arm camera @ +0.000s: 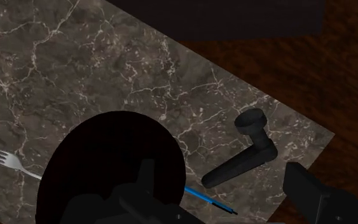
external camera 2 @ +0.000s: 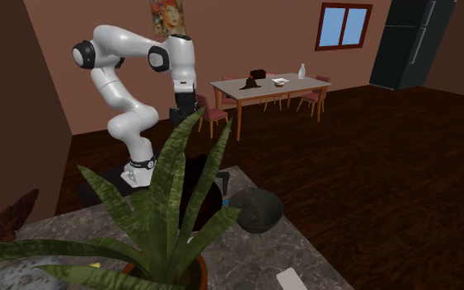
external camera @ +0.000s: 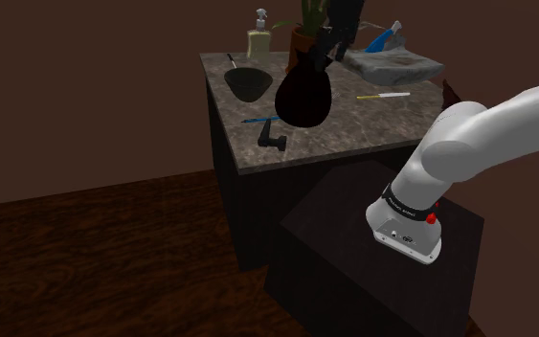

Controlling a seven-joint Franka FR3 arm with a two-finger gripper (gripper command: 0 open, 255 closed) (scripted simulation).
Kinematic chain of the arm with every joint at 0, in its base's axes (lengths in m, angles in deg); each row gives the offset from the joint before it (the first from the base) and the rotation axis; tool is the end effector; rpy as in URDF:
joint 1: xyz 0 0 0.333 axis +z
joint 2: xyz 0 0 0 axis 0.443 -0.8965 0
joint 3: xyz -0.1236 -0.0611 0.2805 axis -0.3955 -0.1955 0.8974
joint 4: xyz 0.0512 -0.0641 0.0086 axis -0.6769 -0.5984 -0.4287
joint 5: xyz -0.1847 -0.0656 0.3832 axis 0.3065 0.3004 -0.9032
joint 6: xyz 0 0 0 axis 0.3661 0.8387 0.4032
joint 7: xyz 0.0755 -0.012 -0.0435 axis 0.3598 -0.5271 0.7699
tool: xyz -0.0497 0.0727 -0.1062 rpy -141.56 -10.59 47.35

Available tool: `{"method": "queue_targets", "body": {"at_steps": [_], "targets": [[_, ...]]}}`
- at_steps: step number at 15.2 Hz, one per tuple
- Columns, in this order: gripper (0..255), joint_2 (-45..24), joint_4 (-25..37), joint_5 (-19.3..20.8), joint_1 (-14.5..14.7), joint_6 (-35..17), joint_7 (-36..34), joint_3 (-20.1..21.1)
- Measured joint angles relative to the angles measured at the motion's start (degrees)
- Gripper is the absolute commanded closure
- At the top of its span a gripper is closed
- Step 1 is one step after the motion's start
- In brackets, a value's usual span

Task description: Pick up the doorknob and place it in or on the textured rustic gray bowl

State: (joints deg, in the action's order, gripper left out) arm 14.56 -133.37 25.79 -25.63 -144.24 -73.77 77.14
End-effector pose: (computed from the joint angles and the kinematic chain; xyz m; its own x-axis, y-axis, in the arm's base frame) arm 0.3810 0.0039 0.4926 0.9966 -0.0739 0.0365 -0.0759 -0.9954 0.0588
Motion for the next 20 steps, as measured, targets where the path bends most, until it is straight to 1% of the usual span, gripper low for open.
{"method": "queue_targets", "body": {"at_steps": [2, 9, 11, 12, 16, 20], "targets": [[0, -1.0, -2.6, -0.5, 0.5, -3.4, -0.2, 0.4], [0, -9.7, -8.5, -2.7, 3.0, -16.9, -1.7, 2.6], [0, -12.5, -9.1, -3.1, 3.5, -20.2, -1.8, 3.0], [0, -14.8, -9.5, -3.2, 3.6, -22.7, -1.5, 3.0], [0, -21.9, -10.7, -4.3, 5.2, -30.6, -2.8, 4.7], [0, -25.9, -11.6, -4.4, 5.4, -35.4, -3.0, 5.2]]}}
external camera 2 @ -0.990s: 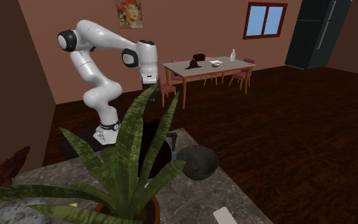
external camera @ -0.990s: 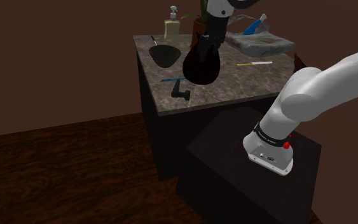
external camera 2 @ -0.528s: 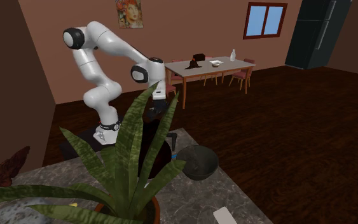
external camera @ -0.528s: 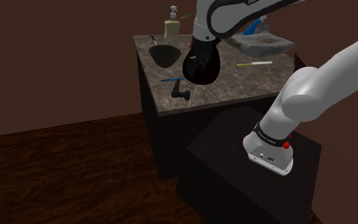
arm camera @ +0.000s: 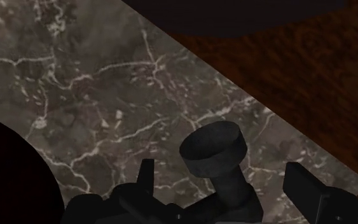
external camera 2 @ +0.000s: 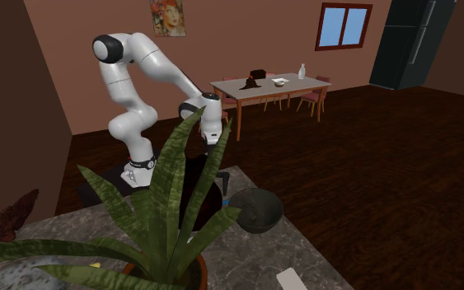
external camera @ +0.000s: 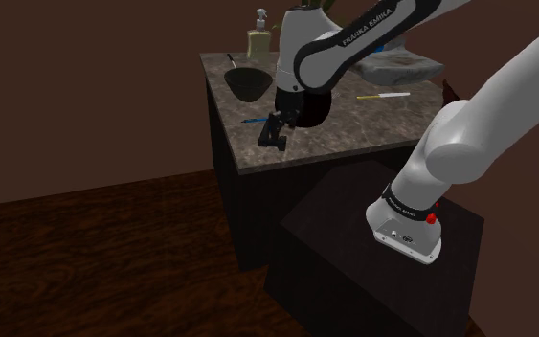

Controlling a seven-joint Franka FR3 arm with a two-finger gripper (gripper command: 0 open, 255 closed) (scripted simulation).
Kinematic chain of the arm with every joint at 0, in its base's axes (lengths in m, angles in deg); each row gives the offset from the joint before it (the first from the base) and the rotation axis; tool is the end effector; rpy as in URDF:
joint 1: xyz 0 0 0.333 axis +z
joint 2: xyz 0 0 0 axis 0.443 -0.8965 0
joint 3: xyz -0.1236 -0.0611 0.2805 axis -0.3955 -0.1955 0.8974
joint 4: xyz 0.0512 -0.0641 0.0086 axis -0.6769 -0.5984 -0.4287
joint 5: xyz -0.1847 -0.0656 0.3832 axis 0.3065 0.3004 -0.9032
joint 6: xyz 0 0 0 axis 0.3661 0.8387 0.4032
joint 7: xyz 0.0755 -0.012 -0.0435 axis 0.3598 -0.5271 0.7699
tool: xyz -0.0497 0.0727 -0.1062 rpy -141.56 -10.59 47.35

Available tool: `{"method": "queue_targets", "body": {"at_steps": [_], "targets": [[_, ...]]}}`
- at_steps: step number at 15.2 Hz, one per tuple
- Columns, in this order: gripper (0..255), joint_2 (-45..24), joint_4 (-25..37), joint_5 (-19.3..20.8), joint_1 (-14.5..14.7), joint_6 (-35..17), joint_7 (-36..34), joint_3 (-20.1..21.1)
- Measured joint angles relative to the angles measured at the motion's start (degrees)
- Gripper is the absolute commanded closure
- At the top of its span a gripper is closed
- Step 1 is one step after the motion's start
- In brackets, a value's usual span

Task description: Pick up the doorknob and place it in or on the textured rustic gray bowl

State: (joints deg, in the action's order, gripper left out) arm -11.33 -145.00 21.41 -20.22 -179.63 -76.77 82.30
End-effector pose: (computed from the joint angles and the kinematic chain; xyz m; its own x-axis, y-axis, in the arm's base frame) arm 0.4214 0.0872 0.2582 0.9996 0.0294 -0.0058 0.0294 -0.9995 0.0128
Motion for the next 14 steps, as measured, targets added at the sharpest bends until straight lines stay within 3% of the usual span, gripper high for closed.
{"method": "queue_targets", "body": {"at_steps": [5, 11, 12, 14], "targets": [[0, -3.8, -1.2, 0.5, -0.3, -5.0, -0.1, 0.0], [0, -4.3, -1.4, 0.5, -0.3, -5.8, -0.2, 0.1], [255, -4.3, -1.4, 0.5, -0.3, -5.8, -0.2, 0.1], [255, -4.3, -1.4, 0.5, -0.3, -5.8, -0.2, 0.1]]}}
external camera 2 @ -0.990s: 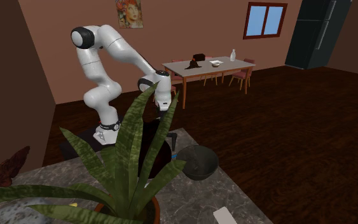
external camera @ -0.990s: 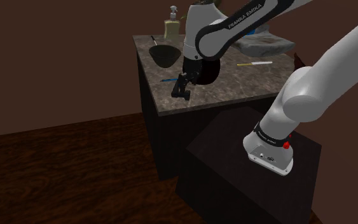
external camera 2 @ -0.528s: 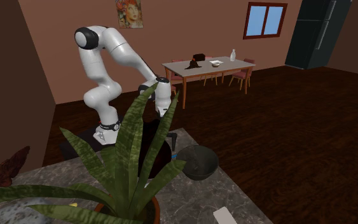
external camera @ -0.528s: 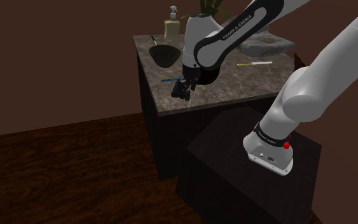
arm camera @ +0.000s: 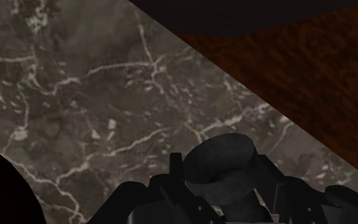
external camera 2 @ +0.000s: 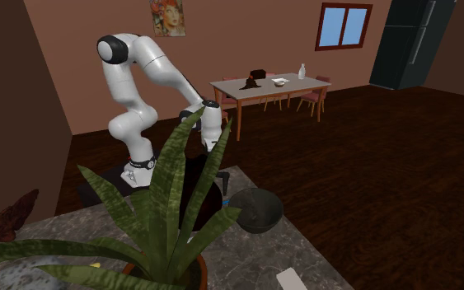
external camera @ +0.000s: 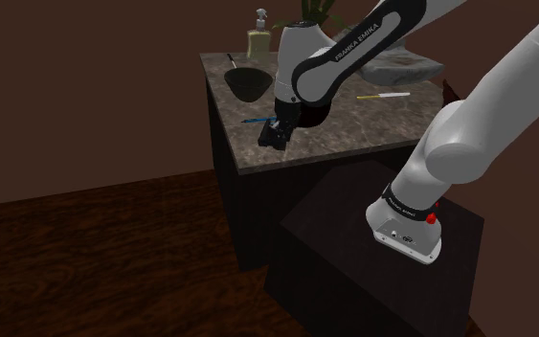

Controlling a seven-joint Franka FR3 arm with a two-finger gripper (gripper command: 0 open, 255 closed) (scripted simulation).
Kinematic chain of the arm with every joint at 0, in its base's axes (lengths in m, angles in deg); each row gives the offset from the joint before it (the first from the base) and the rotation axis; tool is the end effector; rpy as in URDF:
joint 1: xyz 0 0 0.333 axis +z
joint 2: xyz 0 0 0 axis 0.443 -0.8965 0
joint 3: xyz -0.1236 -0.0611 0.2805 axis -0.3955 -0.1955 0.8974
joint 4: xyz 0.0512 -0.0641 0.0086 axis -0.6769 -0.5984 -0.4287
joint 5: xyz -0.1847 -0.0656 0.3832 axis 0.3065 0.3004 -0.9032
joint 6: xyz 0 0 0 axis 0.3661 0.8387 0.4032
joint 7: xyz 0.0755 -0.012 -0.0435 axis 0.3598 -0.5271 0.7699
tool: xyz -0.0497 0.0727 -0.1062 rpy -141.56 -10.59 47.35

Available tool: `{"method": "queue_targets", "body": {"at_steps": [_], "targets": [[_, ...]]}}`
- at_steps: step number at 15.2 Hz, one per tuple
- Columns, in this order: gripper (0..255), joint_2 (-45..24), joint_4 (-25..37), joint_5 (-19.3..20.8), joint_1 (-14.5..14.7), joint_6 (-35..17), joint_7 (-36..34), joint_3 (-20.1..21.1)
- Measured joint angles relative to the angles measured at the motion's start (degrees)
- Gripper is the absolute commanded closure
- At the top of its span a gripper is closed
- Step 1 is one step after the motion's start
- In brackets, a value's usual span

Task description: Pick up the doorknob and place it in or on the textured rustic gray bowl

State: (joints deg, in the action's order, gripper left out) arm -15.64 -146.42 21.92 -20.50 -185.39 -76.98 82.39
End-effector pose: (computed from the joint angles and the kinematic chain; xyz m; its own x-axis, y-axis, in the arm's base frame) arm 0.4185 0.0853 0.2244 0.9995 0.0298 -0.0052 0.0299 -0.9995 0.0124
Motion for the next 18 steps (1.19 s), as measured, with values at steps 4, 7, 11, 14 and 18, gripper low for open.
{"method": "queue_targets", "body": {"at_steps": [4, 7, 11, 14, 18], "targets": [[255, 0.0, 0.0, 0.0, 0.0, 0.0, 0.0, 0.0], [255, 0.0, 0.0, 0.0, 0.0, 0.0, 0.0, 0.0], [255, 1.6, 0.4, -0.2, 0.1, 2.0, 0.1, 0.0], [255, 3.6, 1.2, -0.4, 0.2, 4.8, 0.3, -0.2], [255, 6.3, 2.4, -0.6, 0.2, 8.6, 0.7, -0.4]]}}
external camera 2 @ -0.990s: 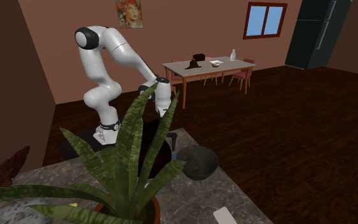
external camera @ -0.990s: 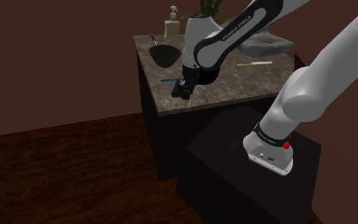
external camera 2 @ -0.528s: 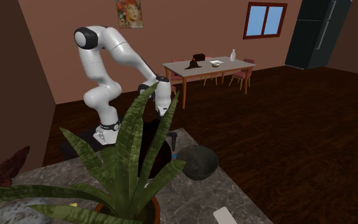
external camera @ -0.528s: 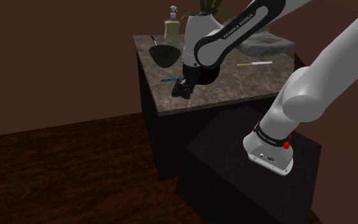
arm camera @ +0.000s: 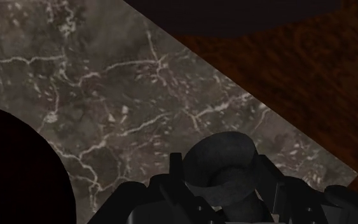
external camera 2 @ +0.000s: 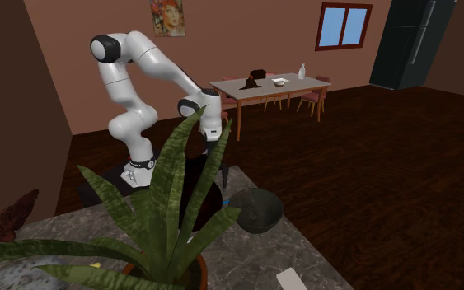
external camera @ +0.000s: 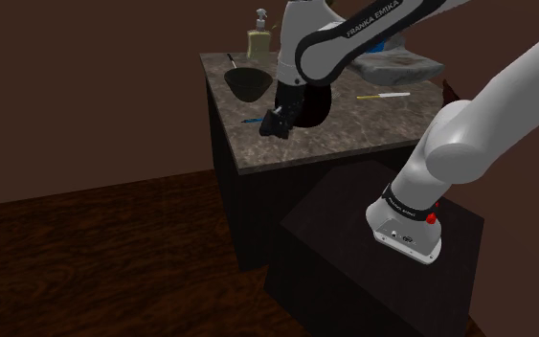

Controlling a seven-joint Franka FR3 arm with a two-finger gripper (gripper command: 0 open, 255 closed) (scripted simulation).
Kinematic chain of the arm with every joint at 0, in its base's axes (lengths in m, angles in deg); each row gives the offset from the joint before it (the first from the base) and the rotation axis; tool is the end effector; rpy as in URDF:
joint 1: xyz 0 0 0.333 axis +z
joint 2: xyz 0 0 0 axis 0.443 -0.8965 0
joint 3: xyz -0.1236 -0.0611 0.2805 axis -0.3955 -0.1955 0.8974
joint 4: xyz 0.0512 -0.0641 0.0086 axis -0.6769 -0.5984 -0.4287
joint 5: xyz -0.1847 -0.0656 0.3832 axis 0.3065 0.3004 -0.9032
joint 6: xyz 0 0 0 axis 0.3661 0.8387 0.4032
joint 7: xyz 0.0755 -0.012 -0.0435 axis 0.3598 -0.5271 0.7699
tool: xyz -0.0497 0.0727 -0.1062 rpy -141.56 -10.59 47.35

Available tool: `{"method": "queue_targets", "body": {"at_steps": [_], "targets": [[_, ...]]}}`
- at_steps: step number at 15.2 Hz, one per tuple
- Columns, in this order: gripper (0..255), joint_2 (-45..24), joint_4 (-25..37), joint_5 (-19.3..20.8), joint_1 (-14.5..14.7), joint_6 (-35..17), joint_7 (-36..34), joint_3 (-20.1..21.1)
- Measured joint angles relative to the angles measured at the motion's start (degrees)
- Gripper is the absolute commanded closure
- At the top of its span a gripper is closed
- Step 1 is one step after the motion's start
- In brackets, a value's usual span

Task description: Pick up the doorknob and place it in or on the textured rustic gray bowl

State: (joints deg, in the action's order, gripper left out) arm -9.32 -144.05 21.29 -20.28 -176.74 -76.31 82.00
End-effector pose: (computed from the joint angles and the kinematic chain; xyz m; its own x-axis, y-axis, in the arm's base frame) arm 0.4236 0.0852 0.2761 0.9995 0.0297 -0.0048 0.0297 -0.9995 0.0123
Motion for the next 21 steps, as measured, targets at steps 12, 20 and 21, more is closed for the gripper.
{"method": "queue_targets", "body": {"at_steps": [12, 20, 21], "targets": [[255, 6.0, 4.8, -0.3, 0.2, 10.9, 0.4, -0.4], [255, 8.8, 9.0, -0.4, 0.2, 17.8, 0.4, -0.6], [255, 9.0, 9.5, -0.3, 0.2, 18.4, 0.5, -0.6]]}}
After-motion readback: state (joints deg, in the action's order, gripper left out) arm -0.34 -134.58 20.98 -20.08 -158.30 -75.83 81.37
